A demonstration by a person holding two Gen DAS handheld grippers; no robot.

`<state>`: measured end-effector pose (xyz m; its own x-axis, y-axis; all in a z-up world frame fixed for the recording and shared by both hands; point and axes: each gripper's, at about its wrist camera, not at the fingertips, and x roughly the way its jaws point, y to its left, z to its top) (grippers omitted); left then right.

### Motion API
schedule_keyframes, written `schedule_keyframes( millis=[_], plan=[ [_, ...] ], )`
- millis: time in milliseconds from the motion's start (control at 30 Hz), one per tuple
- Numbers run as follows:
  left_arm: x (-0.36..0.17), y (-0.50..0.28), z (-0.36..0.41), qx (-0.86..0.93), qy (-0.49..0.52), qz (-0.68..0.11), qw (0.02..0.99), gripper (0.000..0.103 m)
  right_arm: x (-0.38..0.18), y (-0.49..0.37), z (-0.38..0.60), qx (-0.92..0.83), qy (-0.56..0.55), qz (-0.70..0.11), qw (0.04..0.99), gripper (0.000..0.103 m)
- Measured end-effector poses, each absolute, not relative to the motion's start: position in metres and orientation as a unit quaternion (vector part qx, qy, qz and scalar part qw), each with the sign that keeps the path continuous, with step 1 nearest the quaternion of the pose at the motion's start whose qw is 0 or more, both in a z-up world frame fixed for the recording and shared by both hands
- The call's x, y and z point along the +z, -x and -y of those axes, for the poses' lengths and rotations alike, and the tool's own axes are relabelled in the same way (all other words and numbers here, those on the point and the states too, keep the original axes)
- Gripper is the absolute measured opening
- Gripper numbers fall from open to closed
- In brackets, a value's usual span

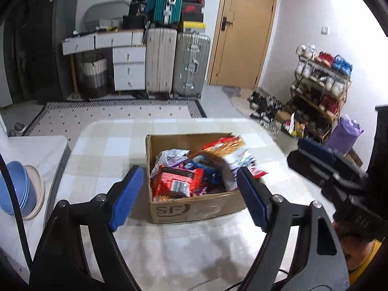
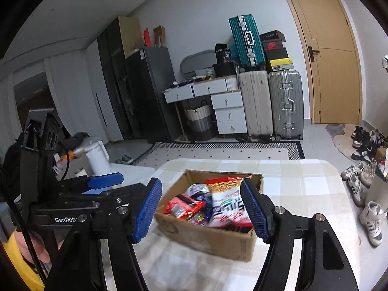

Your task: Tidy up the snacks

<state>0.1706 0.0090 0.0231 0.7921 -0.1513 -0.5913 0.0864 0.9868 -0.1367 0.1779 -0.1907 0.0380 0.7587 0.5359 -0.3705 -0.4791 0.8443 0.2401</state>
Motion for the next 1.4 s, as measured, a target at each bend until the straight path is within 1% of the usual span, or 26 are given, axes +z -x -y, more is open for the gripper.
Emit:
schedule_keyframes(
  millis=[267, 400, 467, 533, 567, 633, 733, 800, 833, 867, 967, 1200, 1267, 1400],
  plan=[
    [0.059, -0.102, 0.004, -0.069, 0.069, -0.289, 0.952, 0.079, 0.053, -0.1, 0.197, 0.278, -0.065, -0.193, 0.939, 0.069],
    [0.072, -0.062, 0.005, -0.061, 0.065, -0.263, 0.961, 0.081, 0.058, -0.068, 0.196, 0.283, -0.065, -0.184, 0.939, 0.069],
    [0.077, -0.04, 0.007, -0.055, 0.054, -0.25, 0.965, 0.084, 0.06, -0.051, 0.198, 0.281, -0.061, -0.175, 0.942, 0.074],
    [0.082, -0.022, 0.009, -0.047, 0.044, -0.24, 0.969, 0.085, 0.062, -0.036, 0.199, 0.276, -0.057, -0.164, 0.945, 0.077],
    [0.083, -0.012, 0.01, -0.042, 0.041, -0.24, 0.969, 0.087, 0.062, -0.027, 0.201, 0.273, -0.056, -0.157, 0.948, 0.077],
    [0.086, 0.002, 0.011, -0.03, 0.042, -0.241, 0.969, 0.087, 0.062, -0.015, 0.205, 0.268, -0.06, -0.15, 0.95, 0.077],
    [0.093, 0.027, 0.008, -0.031, 0.046, -0.235, 0.971, 0.09, 0.059, 0.006, 0.218, 0.263, -0.089, -0.139, 0.951, 0.086],
    [0.095, 0.04, 0.008, -0.026, 0.045, -0.226, 0.973, 0.094, 0.058, 0.013, 0.225, 0.26, -0.09, -0.13, 0.953, 0.086],
    [0.096, 0.046, 0.008, -0.024, 0.043, -0.221, 0.974, 0.099, 0.058, 0.017, 0.227, 0.258, -0.086, -0.127, 0.954, 0.086],
    [0.098, 0.052, 0.006, -0.019, 0.041, -0.214, 0.976, 0.102, 0.058, 0.022, 0.229, 0.254, -0.081, -0.125, 0.956, 0.086],
    [0.101, 0.073, 0.005, 0.0, 0.03, -0.195, 0.98, 0.102, 0.057, 0.034, 0.236, 0.252, -0.08, -0.119, 0.957, 0.088],
    [0.091, 0.078, -0.011, 0.014, 0.025, -0.194, 0.981, 0.102, 0.053, 0.031, 0.236, 0.259, -0.061, -0.119, 0.957, 0.09],
    [0.081, 0.075, -0.015, 0.024, 0.021, -0.191, 0.981, 0.102, 0.048, 0.028, 0.237, 0.254, -0.059, -0.121, 0.958, 0.094],
    [0.056, 0.056, -0.027, 0.038, 0.023, -0.206, 0.978, 0.102, 0.034, 0.017, 0.242, 0.245, -0.068, -0.13, 0.959, 0.095]
  ],
)
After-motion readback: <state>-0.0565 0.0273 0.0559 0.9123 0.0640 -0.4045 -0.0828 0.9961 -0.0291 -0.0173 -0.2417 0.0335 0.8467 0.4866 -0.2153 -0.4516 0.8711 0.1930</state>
